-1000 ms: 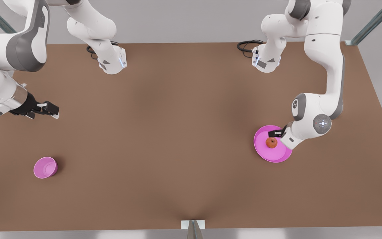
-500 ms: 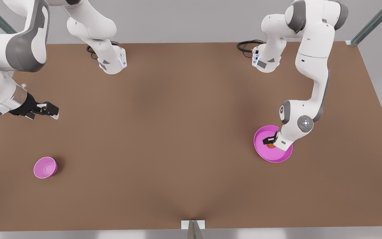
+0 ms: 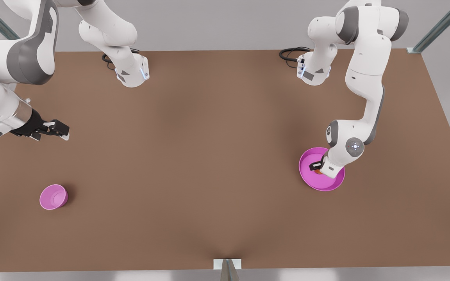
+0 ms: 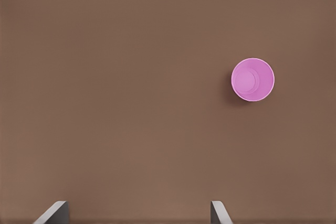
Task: Use the left arm to pick up the apple from the plate, transfer it to the gripper of the right arm, and then use the right arm to place it into the bowl
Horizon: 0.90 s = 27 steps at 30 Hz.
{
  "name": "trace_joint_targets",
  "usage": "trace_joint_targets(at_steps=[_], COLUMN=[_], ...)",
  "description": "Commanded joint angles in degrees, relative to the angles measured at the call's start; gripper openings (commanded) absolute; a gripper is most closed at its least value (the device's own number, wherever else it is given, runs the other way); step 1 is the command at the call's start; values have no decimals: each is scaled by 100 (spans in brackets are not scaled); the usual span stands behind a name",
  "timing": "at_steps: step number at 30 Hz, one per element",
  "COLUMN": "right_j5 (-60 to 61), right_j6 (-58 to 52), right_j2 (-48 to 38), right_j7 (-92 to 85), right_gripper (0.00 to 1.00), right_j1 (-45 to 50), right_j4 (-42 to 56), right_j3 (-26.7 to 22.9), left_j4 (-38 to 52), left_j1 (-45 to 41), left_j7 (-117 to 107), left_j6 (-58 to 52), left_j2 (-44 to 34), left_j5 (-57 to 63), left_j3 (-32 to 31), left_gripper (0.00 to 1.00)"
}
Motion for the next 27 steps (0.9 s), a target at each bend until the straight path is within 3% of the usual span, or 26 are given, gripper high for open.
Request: trace_joint_targets(at_steps=[1, 11, 14, 17, 20, 22, 24, 25, 27], right_j5=[3, -23, -14, 47, 1760, 3043, 3852, 3932, 5222], right_j6=[-2, 24, 59, 95, 297, 437, 639, 639, 938], right_j2=[-6, -24, 3, 47, 240, 460, 618, 732, 1223], right_j7=[-7, 72, 72, 81, 89, 72, 10, -16, -69], right_gripper=[100, 100, 100, 100, 100, 100, 100, 100, 100], right_j1=[-1, -62, -10, 8, 8, -27, 8, 8, 8], right_j4=[3, 126, 117, 109, 82, -23, -138, -164, -226], right_j3=[1, 45, 63, 361, 415, 415, 423, 423, 590], left_j4=[5, 172, 1095, 2132, 2862, 3309, 3767, 3846, 4048], left_j1=[0, -35, -44, -79, -448, -448, -659, -686, -677], left_j7=[-211, -237, -246, -211, 1168, 3066, 4315, 4797, 5896], left_j6=[57, -311, -1770, -2404, -2114, -1903, -1526, -1149, -453], left_j2=[22, -268, -479, -418, -110, 224, 584, 698, 971], left_j5=[20, -6, -753, -1553, -1675, -2862, -3241, -3285, -3503], left_j3=[0, -26, -289, -922, -1125, -1265, -1441, -1703, -2302], left_gripper=[78, 69, 69, 69, 69, 69, 67, 67, 67])
